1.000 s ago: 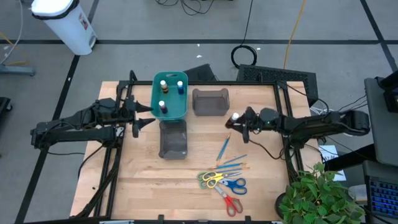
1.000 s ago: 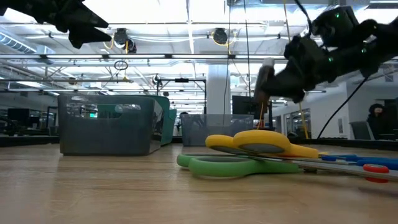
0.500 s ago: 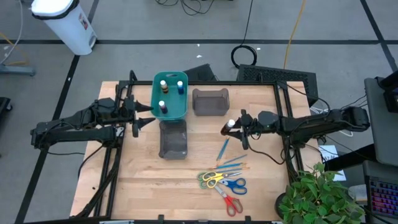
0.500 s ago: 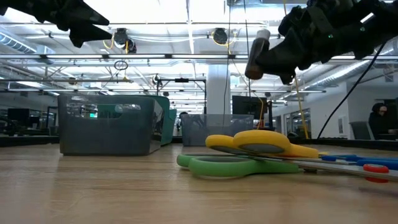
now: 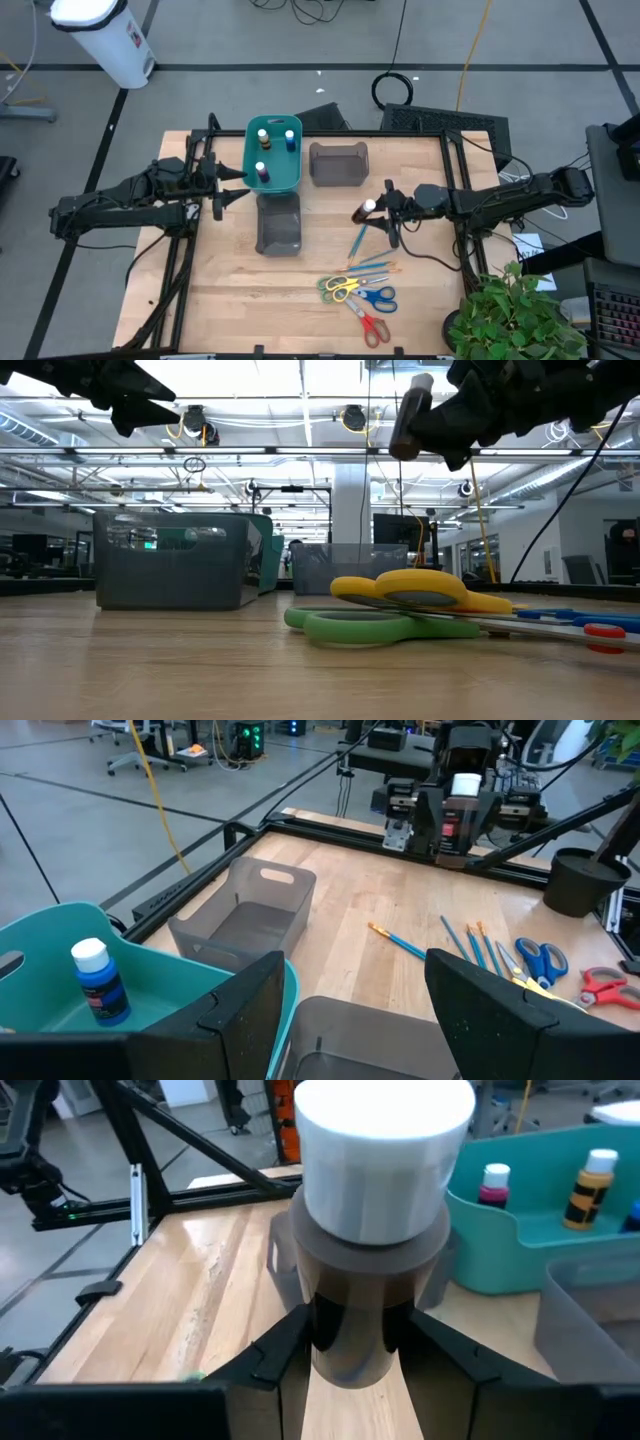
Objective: Pick & Place Paint Supplies
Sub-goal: Put the black paint bottle into the blue bin
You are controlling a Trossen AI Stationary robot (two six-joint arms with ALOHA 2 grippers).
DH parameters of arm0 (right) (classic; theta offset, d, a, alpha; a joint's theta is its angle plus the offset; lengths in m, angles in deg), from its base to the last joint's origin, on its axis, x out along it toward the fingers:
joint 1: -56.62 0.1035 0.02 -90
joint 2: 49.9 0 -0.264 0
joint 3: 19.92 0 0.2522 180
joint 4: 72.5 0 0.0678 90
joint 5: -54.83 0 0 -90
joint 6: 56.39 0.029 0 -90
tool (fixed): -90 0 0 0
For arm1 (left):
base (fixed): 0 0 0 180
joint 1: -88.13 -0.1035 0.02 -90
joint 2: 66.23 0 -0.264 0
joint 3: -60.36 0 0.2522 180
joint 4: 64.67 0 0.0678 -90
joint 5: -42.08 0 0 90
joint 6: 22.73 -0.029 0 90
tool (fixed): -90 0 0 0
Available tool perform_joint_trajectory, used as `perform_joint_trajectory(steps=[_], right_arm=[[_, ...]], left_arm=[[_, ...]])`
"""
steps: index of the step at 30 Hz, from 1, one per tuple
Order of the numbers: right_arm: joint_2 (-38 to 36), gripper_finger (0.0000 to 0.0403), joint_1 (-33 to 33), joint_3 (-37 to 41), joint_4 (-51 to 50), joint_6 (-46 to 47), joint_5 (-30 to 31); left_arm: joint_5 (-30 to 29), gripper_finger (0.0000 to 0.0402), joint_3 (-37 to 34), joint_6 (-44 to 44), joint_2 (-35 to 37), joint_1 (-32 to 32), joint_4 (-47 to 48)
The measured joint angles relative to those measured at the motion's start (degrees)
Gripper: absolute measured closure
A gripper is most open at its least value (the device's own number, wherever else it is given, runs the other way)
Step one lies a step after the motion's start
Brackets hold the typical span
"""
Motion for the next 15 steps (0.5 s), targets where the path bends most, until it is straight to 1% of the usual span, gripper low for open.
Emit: perform_joint_trajectory(steps=[5,9,15], right_arm=[[0.0,0.0278,1.0,-0.9,0.0,-0.1,0.3],[0.8,0.0278,2.2,-1.6,0.0,-0.1,3.1],[3.5,0.0278,2.5,-4.1,0.1,-0.3,2.9]], left_arm=[[0.0,0.0151,0.0,0.7,0.0,0.0,-1.1],[0.0,0.0151,0.0,0.9,0.0,0.0,-1.3],[0.0,0.0151,0.0,1.2,0.0,0.0,-1.1]])
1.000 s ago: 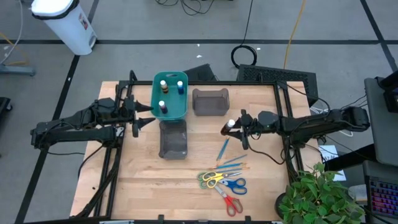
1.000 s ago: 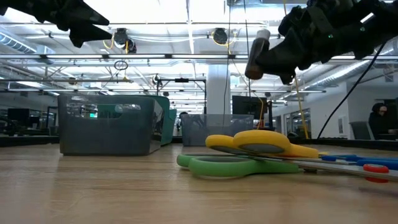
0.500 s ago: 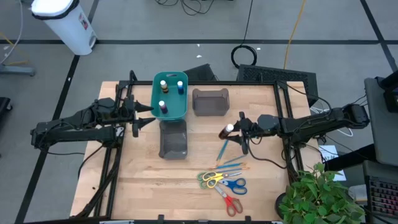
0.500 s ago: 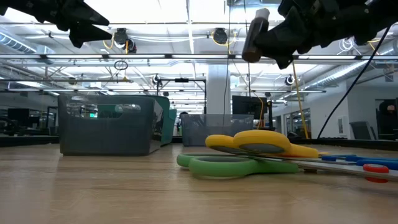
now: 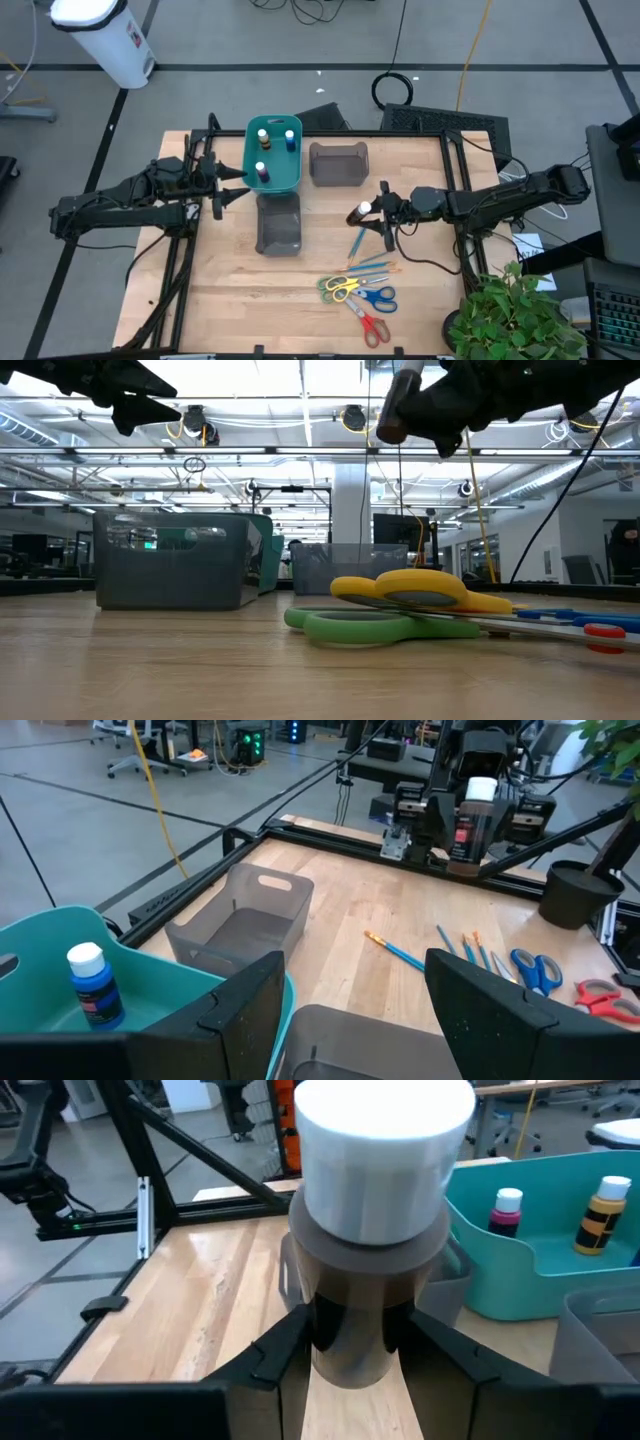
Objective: Pick & Place Paint Supplies
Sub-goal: Put the black paint bottle into the blue bin
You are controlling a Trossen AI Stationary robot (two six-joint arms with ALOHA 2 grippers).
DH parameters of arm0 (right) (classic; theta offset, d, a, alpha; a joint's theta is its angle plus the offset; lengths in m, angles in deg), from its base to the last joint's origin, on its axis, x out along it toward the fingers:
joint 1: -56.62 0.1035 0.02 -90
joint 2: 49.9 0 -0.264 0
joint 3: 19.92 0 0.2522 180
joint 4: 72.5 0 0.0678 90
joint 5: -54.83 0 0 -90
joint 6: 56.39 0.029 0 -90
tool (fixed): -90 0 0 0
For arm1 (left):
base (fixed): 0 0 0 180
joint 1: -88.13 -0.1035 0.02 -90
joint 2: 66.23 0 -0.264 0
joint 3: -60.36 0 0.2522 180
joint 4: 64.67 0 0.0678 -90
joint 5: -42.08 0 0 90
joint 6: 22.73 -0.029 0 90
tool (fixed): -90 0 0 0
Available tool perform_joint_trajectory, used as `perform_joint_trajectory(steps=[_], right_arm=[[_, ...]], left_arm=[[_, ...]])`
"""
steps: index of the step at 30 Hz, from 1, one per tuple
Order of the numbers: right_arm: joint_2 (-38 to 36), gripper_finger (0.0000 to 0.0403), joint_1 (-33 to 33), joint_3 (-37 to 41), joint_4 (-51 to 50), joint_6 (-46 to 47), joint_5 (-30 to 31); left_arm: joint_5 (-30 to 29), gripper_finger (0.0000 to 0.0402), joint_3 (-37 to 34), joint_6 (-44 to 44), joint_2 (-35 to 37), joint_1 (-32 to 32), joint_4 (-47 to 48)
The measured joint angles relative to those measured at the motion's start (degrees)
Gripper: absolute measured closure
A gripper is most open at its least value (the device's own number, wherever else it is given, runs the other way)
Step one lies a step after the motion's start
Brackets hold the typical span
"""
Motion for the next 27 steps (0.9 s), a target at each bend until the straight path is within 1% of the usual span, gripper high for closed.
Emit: perform_joint_trajectory(steps=[5,18,21,27], right_arm=[[3.5,0.0277,0.0,-2.4,-1.0,-0.2,-0.2],[13.9,0.0277,0.0,-12.5,-10.8,-0.3,-0.2],[15.4,0.0277,0.0,-14.1,-12.4,-1.4,-0.3],[16.4,0.0277,-0.1,-14.4,-13.1,-1.9,-0.3]], left_arm=[[0.0,0.0151,0.0,0.0,0.0,0.0,-0.4],[0.0,0.0151,0.0,0.3,0.0,0.0,-0.3],[0.0,0.0151,0.0,0.3,0.0,0.0,-0.4],[0.0,0.0151,0.0,0.3,0.0,0.0,-0.5]])
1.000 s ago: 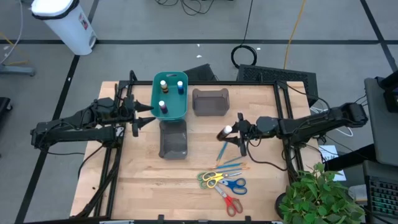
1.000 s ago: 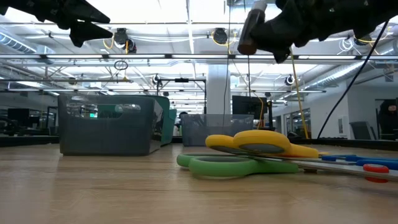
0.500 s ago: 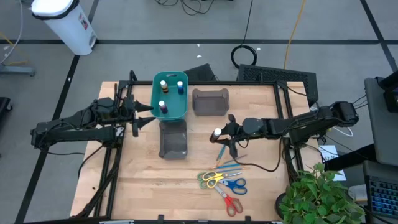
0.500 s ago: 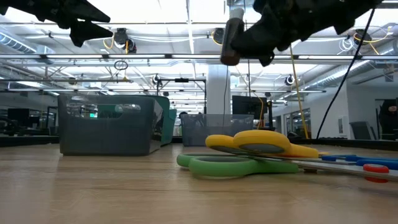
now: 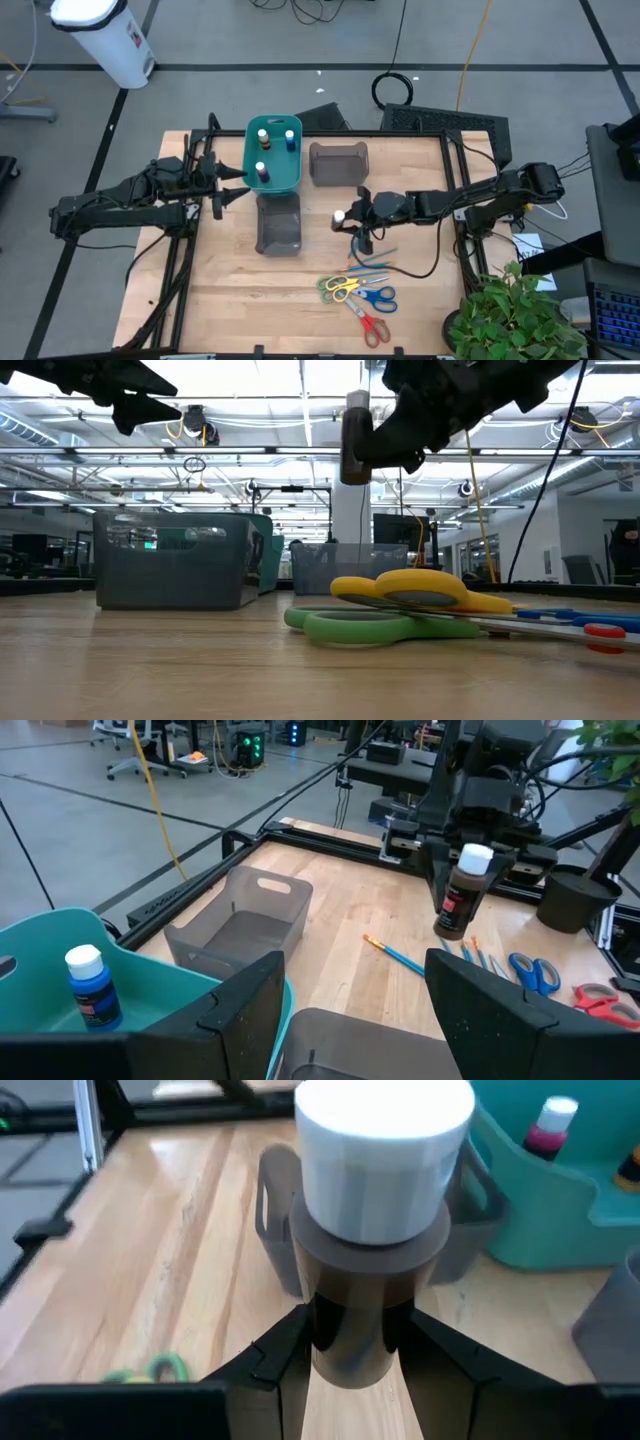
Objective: Pick & Place Paint Supplies
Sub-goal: Put the black paint bottle into the blue bin
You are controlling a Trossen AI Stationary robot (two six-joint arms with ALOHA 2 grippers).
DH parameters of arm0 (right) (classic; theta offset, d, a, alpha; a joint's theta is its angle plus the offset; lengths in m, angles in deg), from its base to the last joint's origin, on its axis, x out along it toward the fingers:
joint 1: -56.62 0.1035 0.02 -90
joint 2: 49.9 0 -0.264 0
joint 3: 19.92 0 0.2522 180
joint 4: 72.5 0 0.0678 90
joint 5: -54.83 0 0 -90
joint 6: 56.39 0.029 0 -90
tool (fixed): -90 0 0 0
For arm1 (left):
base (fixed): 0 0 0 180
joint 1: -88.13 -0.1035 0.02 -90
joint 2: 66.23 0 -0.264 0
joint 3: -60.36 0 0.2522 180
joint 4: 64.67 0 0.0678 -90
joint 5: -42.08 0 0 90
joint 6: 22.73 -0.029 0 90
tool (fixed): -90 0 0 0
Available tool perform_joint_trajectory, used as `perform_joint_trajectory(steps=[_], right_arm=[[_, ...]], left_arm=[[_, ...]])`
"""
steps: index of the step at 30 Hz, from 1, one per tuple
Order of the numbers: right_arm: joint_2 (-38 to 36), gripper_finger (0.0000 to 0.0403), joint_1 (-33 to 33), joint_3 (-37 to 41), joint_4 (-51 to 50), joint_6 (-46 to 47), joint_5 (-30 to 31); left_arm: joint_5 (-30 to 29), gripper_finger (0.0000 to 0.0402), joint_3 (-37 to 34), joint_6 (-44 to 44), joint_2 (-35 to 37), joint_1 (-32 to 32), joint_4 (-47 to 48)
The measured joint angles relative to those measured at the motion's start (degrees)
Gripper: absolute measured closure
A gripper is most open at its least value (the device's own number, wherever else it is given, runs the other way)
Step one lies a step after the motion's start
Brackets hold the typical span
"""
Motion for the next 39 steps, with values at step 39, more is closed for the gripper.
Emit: perform_joint_trajectory(steps=[39], right_arm=[[6.4,0.0277,-1.8,0.1,1.3,-1.3,3.1]], left_arm=[[5.7,0.0151,41.7,-7.3,-58.2,11.2,13.7]])
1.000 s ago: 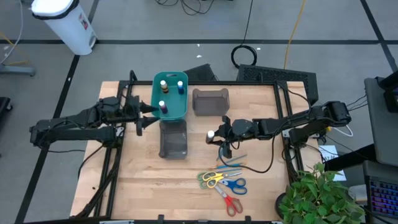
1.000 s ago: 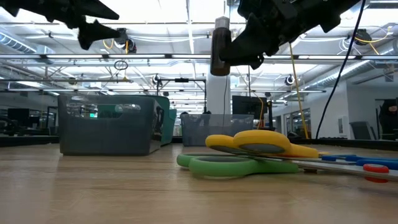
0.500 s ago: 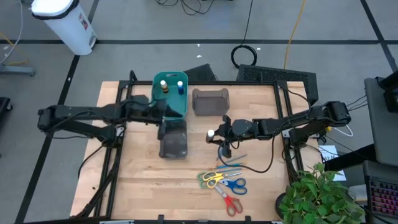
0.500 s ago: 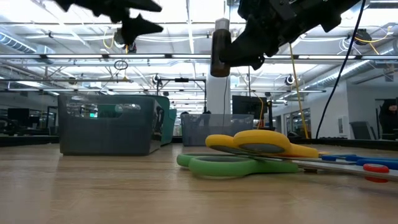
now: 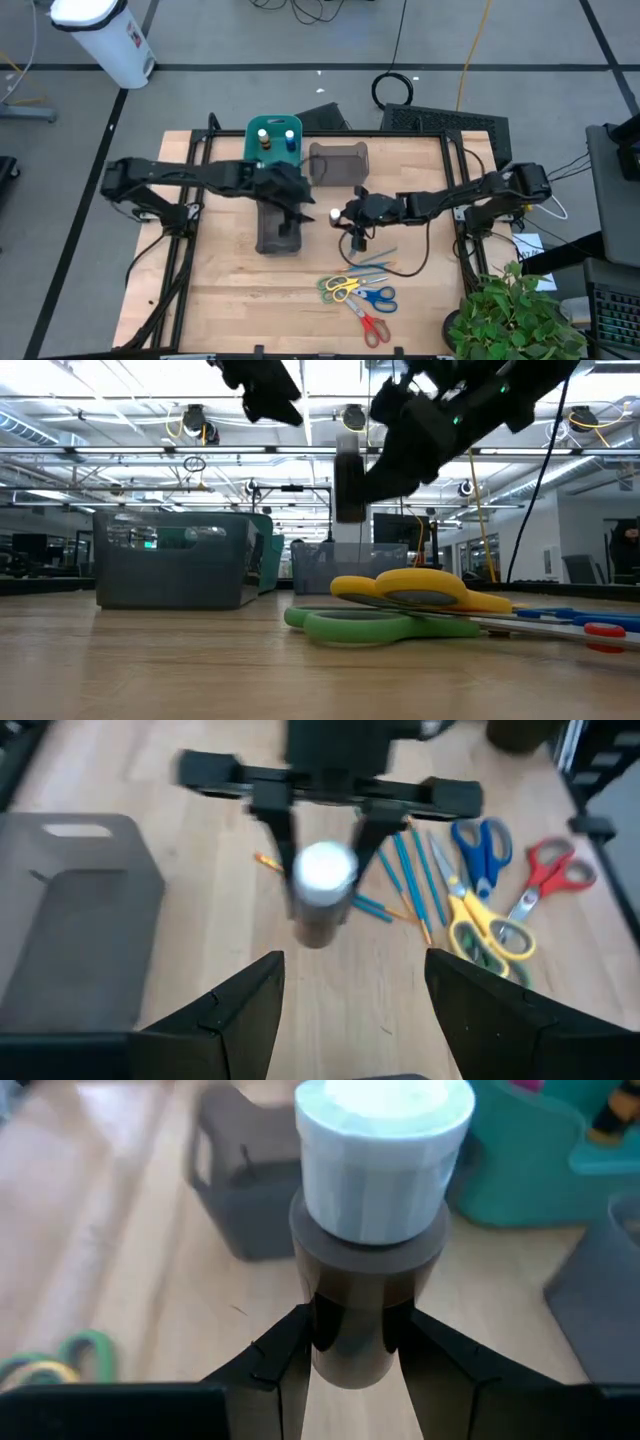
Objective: Pick & Place Paint Supplies
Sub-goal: Put the black paint bottle into the blue bin
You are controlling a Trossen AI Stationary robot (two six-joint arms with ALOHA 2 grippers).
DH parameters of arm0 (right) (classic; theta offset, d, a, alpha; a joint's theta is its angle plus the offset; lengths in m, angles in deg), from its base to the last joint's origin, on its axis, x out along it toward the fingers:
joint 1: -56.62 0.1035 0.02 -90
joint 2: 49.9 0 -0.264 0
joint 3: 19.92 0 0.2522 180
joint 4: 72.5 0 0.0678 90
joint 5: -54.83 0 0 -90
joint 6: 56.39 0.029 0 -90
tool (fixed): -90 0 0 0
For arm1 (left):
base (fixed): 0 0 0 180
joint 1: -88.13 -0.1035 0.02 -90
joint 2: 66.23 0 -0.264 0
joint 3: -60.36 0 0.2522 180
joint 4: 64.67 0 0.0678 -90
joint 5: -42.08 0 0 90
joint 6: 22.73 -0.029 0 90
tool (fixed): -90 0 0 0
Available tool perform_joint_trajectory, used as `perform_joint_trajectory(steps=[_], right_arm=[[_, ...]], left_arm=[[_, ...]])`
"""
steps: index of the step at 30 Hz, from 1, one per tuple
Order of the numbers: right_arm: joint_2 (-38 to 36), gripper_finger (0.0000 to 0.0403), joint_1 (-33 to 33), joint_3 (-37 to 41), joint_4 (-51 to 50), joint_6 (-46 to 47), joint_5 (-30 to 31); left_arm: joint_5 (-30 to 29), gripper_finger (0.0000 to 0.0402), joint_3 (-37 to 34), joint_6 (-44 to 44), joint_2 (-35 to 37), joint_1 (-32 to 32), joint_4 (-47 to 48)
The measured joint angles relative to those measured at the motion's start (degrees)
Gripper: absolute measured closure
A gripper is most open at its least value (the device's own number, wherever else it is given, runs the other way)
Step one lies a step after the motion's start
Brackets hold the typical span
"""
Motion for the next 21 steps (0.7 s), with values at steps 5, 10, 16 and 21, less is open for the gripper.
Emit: perform_joint_trajectory(steps=[5,10,16,21], right_arm=[[3.3,0.0277,-0.9,0.0,0.4,0.0,-0.1],[5.6,0.0277,-0.9,0.0,2.0,-3.0,-0.2],[7.8,0.0277,-1.5,0.0,5.9,-4.3,-2.7],[8.9,0.0277,-2.0,0.0,6.5,-4.1,-4.6]], left_arm=[[-0.2,0.0151,0.5,-0.8,-5.3,1.6,-0.2],[-2.7,0.0151,0.5,-2.2,-8.9,1.9,-1.5],[-8.1,0.0151,0.5,-2.1,-10.8,1.9,-1.6],[-9.0,0.0151,0.5,-1.0,-10.7,1.9,-1.9]])
